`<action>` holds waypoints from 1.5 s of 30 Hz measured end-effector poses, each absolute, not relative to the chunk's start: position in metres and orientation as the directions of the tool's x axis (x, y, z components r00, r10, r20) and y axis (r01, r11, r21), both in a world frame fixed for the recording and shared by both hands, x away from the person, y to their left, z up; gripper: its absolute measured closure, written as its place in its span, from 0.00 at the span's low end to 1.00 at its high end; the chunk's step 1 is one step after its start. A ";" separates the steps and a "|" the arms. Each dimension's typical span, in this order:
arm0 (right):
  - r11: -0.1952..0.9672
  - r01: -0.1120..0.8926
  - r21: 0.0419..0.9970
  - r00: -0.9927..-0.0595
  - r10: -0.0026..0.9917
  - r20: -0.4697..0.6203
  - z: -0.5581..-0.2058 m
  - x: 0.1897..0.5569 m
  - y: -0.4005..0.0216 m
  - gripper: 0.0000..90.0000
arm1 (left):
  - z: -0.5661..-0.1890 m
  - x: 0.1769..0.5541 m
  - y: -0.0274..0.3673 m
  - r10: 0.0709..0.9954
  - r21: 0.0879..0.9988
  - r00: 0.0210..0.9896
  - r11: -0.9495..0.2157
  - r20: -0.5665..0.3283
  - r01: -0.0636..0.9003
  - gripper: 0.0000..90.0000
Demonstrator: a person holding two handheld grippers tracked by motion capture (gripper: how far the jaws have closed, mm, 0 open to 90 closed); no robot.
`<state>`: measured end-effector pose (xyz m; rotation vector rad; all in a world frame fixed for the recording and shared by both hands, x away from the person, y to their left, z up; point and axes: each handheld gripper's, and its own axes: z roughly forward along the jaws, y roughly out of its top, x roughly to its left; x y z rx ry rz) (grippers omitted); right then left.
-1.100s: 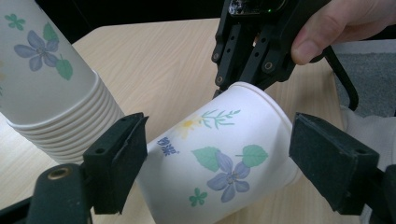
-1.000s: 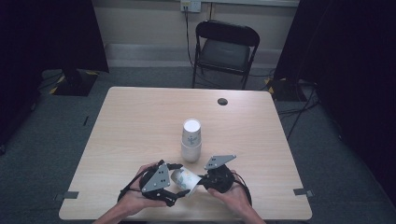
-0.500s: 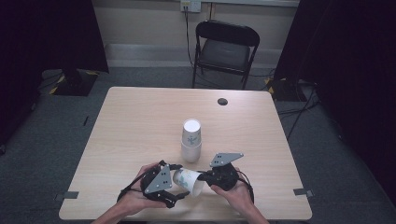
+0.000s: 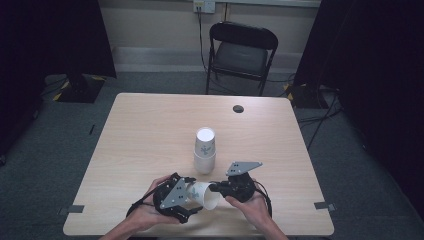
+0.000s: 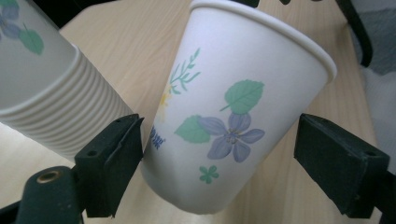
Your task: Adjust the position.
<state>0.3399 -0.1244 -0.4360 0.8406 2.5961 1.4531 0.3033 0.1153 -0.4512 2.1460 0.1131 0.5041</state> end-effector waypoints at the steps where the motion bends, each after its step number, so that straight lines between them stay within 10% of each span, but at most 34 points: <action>1: 0.404 0.430 0.807 -0.852 0.477 0.216 -0.436 0.340 -0.124 0.98 | -0.450 0.301 0.114 0.259 0.788 0.905 -0.604 0.339 -0.122 0.19; 19: 0.370 0.458 0.808 -0.841 0.476 0.259 -0.435 0.341 -0.114 0.97 | -0.453 0.303 0.112 0.267 0.761 0.892 -0.638 0.364 -0.119 0.25; 37: 0.261 0.390 0.883 -0.858 0.452 0.245 -0.425 0.340 -0.118 0.86 | -0.450 0.320 0.128 0.360 0.884 0.933 -0.436 0.001 0.168 0.30; 45: 0.229 0.410 0.883 -0.847 0.455 0.275 -0.424 0.341 -0.120 0.96 | -0.450 0.317 0.126 0.367 0.887 0.930 -0.433 0.010 0.161 0.30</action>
